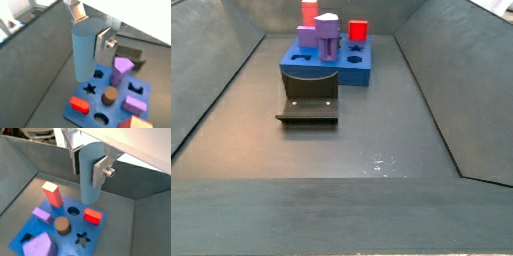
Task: Pick up the oval object. Move up. Move to above the board. Insert the oval object.
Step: Insert the oval object.
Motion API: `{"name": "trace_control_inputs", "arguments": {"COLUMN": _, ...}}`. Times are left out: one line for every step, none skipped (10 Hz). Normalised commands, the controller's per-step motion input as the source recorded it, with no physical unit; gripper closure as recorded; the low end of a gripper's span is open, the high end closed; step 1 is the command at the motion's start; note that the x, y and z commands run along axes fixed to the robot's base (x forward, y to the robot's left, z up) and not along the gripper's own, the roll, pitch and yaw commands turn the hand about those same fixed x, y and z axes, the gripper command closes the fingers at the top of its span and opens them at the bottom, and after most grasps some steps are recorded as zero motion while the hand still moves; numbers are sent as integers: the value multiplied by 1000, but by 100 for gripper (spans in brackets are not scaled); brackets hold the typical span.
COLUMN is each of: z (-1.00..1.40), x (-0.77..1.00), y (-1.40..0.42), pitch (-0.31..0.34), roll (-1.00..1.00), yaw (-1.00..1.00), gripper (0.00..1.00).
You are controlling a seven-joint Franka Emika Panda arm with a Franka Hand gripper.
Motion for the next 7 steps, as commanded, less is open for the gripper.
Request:
{"name": "trace_control_inputs", "arguments": {"z": -369, "x": 1000, "y": -254, "pitch": -111, "roll": 0, "yaw": -34, "gripper": 100}}
{"name": "trace_control_inputs", "arguments": {"z": -377, "x": 1000, "y": -269, "pitch": -84, "roll": 10, "yaw": -9, "gripper": 100}}
{"name": "trace_control_inputs", "arguments": {"z": -437, "x": 689, "y": -226, "pitch": -114, "roll": 34, "yaw": -394, "gripper": 100}}
{"name": "trace_control_inputs", "arguments": {"z": -414, "x": 80, "y": -71, "pitch": -103, "roll": 0, "yaw": -980, "gripper": 100}}
{"name": "trace_control_inputs", "arguments": {"z": -483, "x": 71, "y": -66, "pitch": -67, "roll": 30, "yaw": -1000, "gripper": 100}}
{"name": "trace_control_inputs", "arguments": {"z": -540, "x": 66, "y": -14, "pitch": -70, "roll": 27, "yaw": -1000, "gripper": 100}}
{"name": "trace_control_inputs", "arguments": {"z": -634, "x": 94, "y": -17, "pitch": -86, "roll": 64, "yaw": -1000, "gripper": 100}}
